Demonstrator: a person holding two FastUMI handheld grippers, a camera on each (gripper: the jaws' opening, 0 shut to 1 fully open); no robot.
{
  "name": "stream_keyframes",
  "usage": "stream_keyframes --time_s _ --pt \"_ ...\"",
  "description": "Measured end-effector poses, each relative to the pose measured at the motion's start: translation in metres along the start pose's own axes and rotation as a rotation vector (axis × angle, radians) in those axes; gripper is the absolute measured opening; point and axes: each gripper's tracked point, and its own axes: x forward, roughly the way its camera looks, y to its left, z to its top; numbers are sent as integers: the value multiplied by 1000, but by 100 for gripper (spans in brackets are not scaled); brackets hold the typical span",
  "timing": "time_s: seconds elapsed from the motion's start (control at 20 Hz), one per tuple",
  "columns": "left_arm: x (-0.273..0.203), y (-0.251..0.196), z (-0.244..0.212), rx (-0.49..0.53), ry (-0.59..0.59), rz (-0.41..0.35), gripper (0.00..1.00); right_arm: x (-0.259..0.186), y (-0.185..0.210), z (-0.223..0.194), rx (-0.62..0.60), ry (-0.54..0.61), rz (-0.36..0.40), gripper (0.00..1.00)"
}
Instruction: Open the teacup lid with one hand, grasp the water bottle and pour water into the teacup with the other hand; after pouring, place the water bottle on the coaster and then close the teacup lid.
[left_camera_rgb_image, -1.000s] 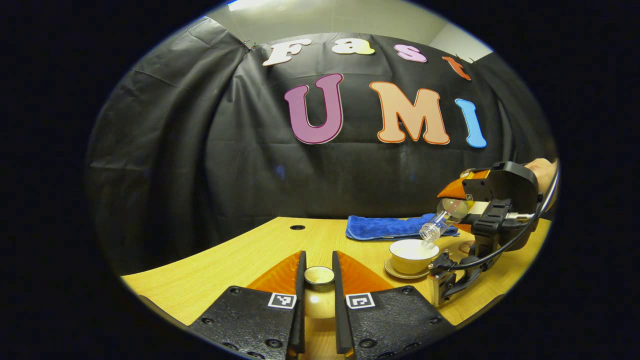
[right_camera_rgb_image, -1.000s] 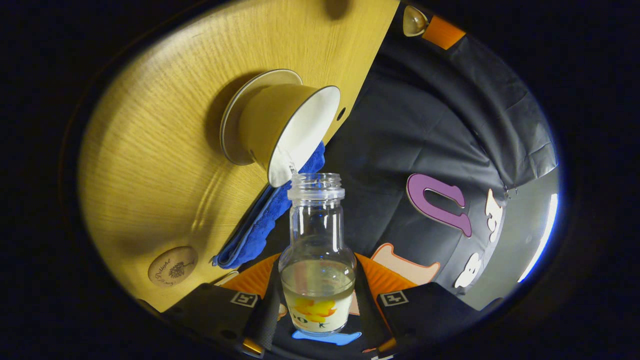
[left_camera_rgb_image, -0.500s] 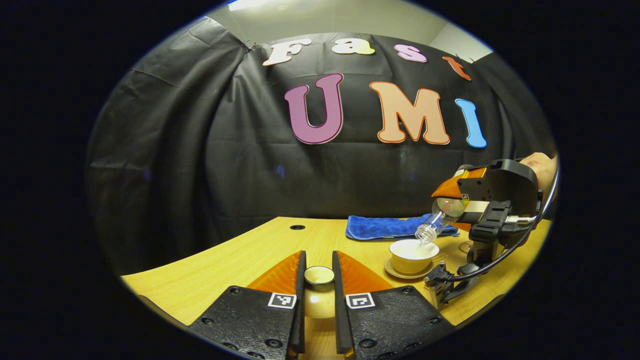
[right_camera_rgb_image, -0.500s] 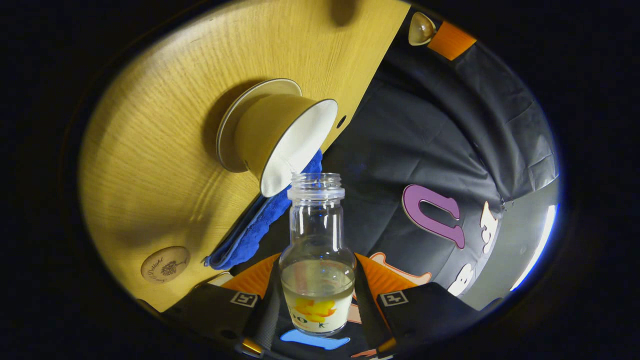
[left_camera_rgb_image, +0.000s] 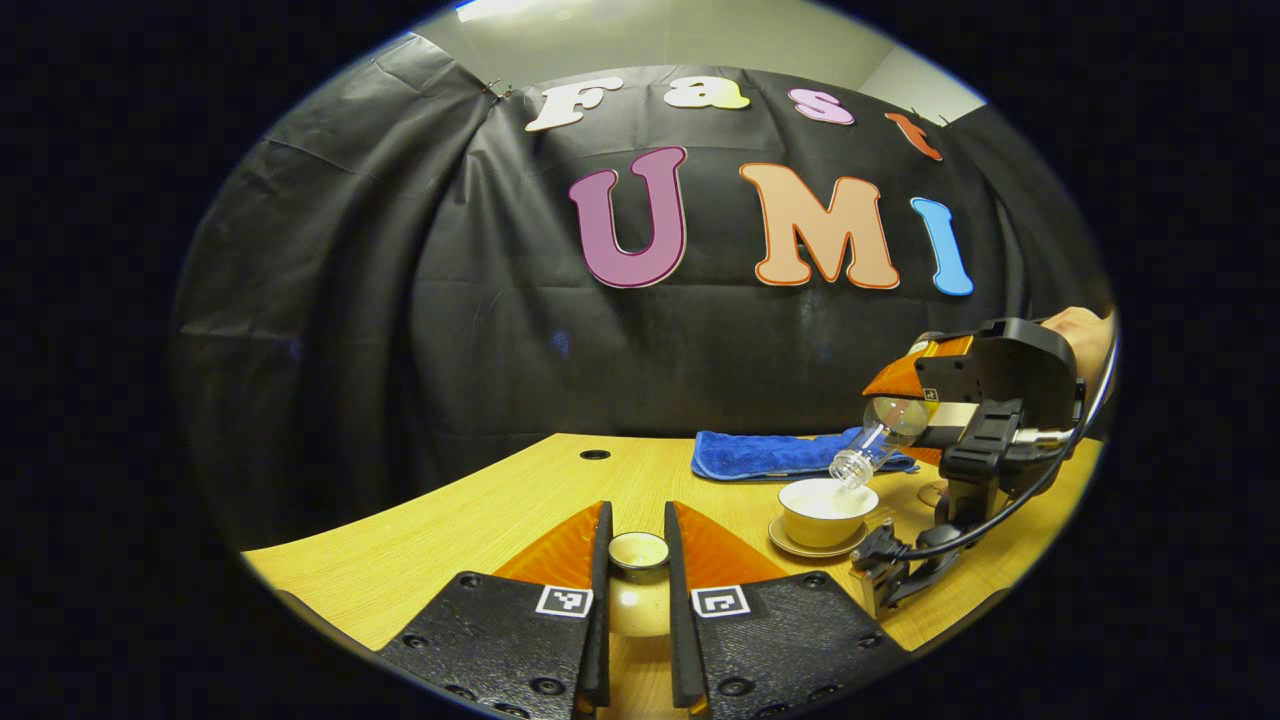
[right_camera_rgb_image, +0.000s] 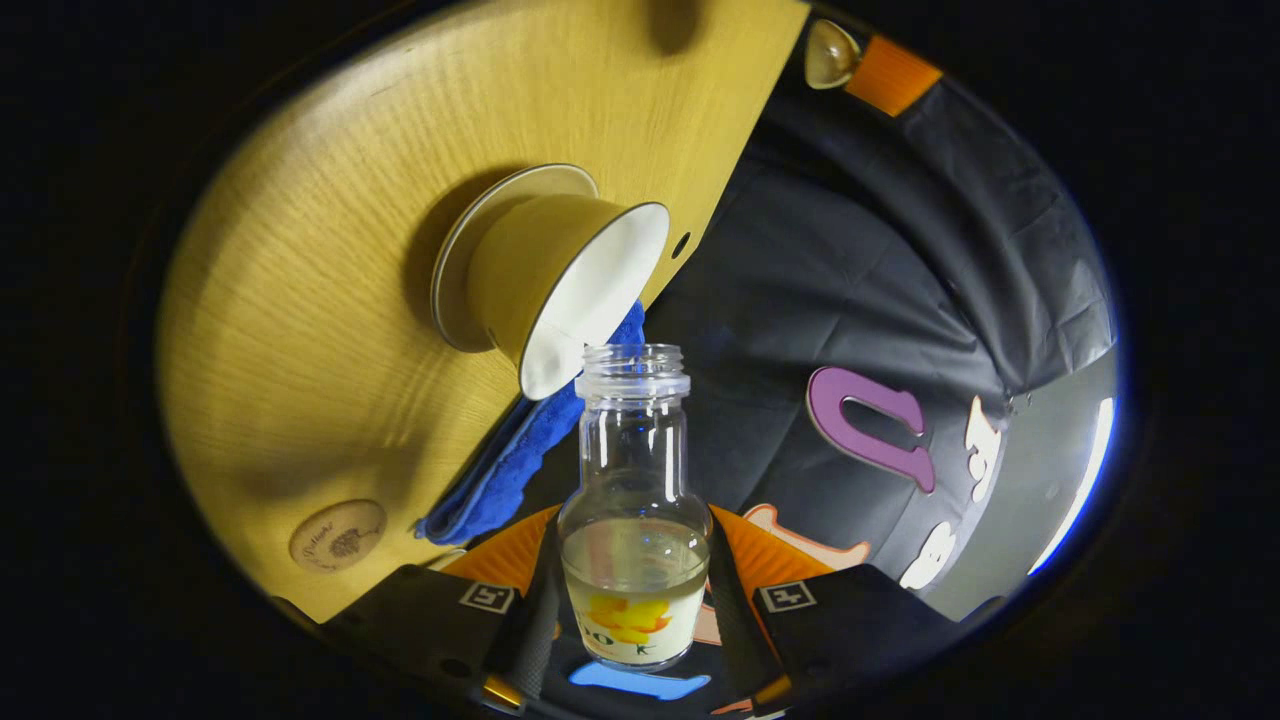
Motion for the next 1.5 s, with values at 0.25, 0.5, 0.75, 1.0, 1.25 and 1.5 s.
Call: stream_keyframes --time_s 0.25,0.5,0.75,1.0,1.25,1.5 --pt "-1 2 1 3 -1 7 21 -4 -8 0 389 -19 63 71" --pt "0 2 0 3 -1 7 21 -12 -27 -24 977 -18 68 71" --pt "0 2 2 3 -2 7 22 -15 -20 -80 1681 8 -37 72" --pt "0 3 1 4 -2 8 21 -5 37 -125 2084 125 -125 74" --pt "0 3 0 2 -1 10 21 -18 80 -142 2107 153 -197 73" --pt "0 3 0 2 0 11 21 -18 80 -138 2075 121 -229 75"
